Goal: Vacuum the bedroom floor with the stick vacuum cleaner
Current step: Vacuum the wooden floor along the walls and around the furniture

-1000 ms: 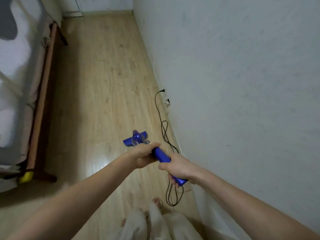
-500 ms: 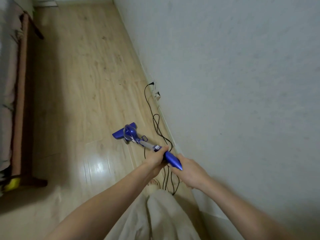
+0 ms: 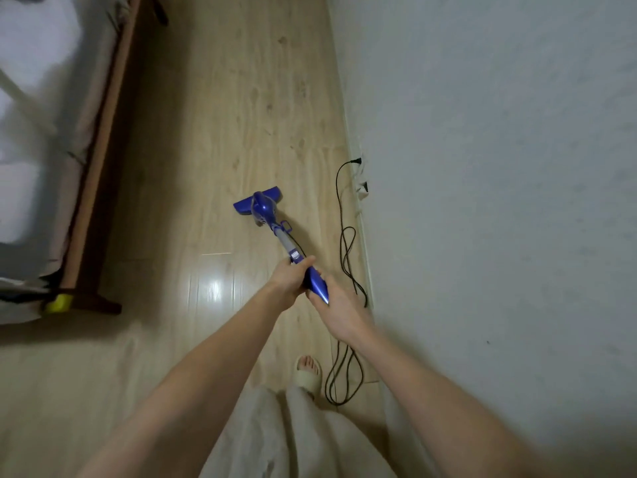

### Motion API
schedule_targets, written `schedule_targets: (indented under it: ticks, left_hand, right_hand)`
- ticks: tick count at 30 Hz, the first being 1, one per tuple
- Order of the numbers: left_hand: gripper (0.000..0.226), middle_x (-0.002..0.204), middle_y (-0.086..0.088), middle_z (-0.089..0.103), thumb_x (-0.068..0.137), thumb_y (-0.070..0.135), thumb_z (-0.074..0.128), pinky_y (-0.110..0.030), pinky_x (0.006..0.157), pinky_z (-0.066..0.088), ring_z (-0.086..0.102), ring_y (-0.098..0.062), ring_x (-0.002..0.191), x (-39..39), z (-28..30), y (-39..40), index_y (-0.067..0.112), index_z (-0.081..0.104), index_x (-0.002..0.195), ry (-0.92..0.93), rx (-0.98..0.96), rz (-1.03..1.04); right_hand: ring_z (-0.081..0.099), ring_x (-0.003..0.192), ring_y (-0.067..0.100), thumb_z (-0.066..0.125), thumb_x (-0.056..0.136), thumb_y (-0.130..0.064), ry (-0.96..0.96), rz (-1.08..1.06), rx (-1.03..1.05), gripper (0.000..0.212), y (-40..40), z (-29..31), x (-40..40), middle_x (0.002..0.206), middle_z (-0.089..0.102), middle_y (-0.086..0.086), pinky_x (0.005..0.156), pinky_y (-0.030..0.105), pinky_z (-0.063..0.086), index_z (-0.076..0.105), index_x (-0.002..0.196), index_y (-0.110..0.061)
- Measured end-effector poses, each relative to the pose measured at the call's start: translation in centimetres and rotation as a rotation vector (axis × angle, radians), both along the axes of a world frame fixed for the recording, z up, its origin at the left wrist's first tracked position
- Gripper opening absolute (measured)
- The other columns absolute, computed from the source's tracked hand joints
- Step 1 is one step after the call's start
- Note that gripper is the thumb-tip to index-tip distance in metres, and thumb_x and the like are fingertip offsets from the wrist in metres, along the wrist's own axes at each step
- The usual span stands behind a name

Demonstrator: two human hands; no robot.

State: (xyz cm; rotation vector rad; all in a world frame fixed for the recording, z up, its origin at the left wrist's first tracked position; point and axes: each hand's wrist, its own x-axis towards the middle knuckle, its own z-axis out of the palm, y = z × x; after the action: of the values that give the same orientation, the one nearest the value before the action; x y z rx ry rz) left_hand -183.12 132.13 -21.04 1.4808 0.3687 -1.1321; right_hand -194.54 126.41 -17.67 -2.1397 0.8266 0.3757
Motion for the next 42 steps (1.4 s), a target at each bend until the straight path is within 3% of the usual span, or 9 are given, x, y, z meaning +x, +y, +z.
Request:
schedule_targets:
  ticks: [3,7,13,17,22,27,32,35,42]
  left_hand:
    - [0.009,0.078,-0.011,0.060,0.095,0.010,0.055,-0.030,0.068,0.052,0.059,-0.021,0.071,1.4,0.1,0.5,0.007,0.054,0.087,-0.020,0.006,0.033]
    - [0.011,0.074,-0.012,0.059,0.096,0.008,0.053,-0.032,0.069,0.050,0.057,-0.022,0.067,1.1,0.4,2.5,0.005,0.054,0.085,-0.011,-0.032,0.090]
    - [0.013,0.076,-0.013,0.060,0.097,0.011,0.053,-0.031,0.067,0.052,0.059,-0.023,0.068,-2.2,2.8,6.8,0.004,0.053,0.086,-0.003,-0.054,0.102]
    - [0.013,0.077,-0.013,0.061,0.097,0.013,0.053,-0.027,0.061,0.053,0.061,-0.020,0.066,-5.8,5.1,11.1,0.003,0.054,0.089,0.053,-0.082,0.059]
    - [0.015,0.083,-0.013,0.057,0.096,0.017,0.056,-0.023,0.057,0.055,0.058,-0.020,0.071,-8.8,7.5,15.6,0.002,0.054,0.099,0.126,-0.167,0.006]
    - [0.024,0.091,-0.012,0.058,0.093,0.021,0.061,-0.021,0.056,0.054,0.061,-0.017,0.072,-9.8,8.4,18.4,0.004,0.053,0.108,0.189,-0.187,-0.102]
    - [0.029,0.093,-0.013,0.061,0.092,0.025,0.063,-0.021,0.058,0.053,0.062,-0.017,0.073,-9.9,7.7,20.1,0.004,0.056,0.111,0.159,-0.167,-0.146]
    - [0.027,0.090,-0.013,0.062,0.094,0.026,0.060,-0.022,0.059,0.054,0.063,-0.018,0.073,-9.0,7.4,20.2,0.004,0.054,0.109,0.140,-0.165,-0.165]
    - [0.016,0.085,-0.011,0.062,0.094,0.024,0.060,-0.027,0.069,0.054,0.062,-0.019,0.073,-4.2,5.5,18.7,0.008,0.056,0.096,0.055,-0.121,-0.117]
  right_hand:
    - [0.060,0.078,0.020,0.045,0.099,-0.040,0.011,0.032,0.019,0.036,0.3,0.0,1.7,0.094,0.061,0.003,0.069,0.038,0.052,0.043,0.130,-0.021]
    - [0.061,0.077,0.025,0.045,0.098,-0.039,0.053,0.086,0.001,0.033,1.8,0.5,1.8,0.093,0.062,0.007,0.066,0.039,0.050,0.046,0.122,-0.016]
    - [0.055,0.064,0.017,0.045,0.098,-0.040,0.049,0.071,0.071,0.032,5.6,2.8,-1.1,0.093,0.061,0.006,0.050,0.028,0.041,0.048,0.120,-0.018]
    - [0.050,0.052,0.011,0.045,0.099,-0.037,0.076,0.103,0.076,0.028,9.3,5.9,-4.7,0.079,0.053,-0.003,0.038,0.020,0.034,0.049,0.121,-0.019]
    - [0.047,0.049,0.016,0.044,0.098,-0.038,0.123,0.097,0.047,0.022,13.5,8.8,-7.6,0.079,0.050,0.000,0.043,0.029,0.041,0.043,0.106,-0.018]
    - [0.049,0.035,0.016,0.043,0.097,-0.028,0.119,0.013,0.191,0.016,16.4,11.0,-9.4,0.066,0.057,0.007,0.035,0.021,0.038,0.043,0.101,-0.012]
    - [0.051,0.034,0.017,0.044,0.097,-0.030,0.095,-0.085,0.218,0.021,18.9,10.1,-9.7,0.088,0.064,0.014,0.036,0.023,0.042,0.042,0.104,-0.011]
    - [0.052,0.037,0.018,0.044,0.096,-0.032,0.079,-0.110,0.204,0.023,19.3,8.9,-8.7,0.084,0.064,0.013,0.042,0.029,0.047,0.043,0.107,-0.012]
    - [0.055,0.048,0.018,0.045,0.097,-0.033,0.054,-0.104,0.222,0.034,18.1,5.4,-3.7,0.096,0.061,0.011,0.040,0.024,0.043,0.041,0.125,-0.014]
